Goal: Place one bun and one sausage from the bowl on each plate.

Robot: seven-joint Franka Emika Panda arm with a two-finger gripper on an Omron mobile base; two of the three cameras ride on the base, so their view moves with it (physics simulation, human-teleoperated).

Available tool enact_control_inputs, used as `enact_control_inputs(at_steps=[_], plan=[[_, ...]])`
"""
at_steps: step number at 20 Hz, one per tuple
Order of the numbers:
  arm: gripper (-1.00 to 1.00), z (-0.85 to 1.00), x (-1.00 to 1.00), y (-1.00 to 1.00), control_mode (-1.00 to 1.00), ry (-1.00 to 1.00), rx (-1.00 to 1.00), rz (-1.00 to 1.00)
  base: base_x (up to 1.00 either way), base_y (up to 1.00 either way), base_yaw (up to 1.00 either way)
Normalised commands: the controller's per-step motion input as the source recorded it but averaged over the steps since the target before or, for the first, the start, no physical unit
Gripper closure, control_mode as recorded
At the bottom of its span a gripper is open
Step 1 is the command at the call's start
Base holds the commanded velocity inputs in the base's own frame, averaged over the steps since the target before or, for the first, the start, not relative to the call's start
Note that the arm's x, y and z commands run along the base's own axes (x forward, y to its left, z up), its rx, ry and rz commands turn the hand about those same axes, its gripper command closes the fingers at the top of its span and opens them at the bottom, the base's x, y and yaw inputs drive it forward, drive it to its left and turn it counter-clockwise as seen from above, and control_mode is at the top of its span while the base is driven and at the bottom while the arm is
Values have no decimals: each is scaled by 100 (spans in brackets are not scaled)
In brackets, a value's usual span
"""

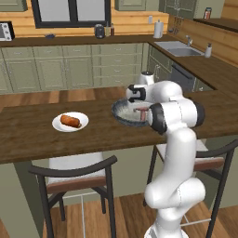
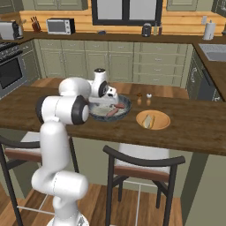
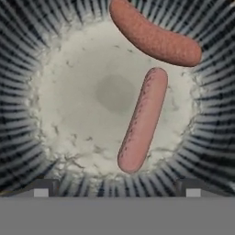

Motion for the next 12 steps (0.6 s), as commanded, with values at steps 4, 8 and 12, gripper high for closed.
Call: enact_control_inputs(at_steps=[4, 8, 12], plan=[[-100, -46, 16, 0, -100, 4, 0, 0, 0, 0, 0], [-100, -52, 0, -6, -100, 0, 0, 0, 0, 0, 0], [-100, -26, 0, -19, -100, -1, 0, 0, 0, 0, 0]])
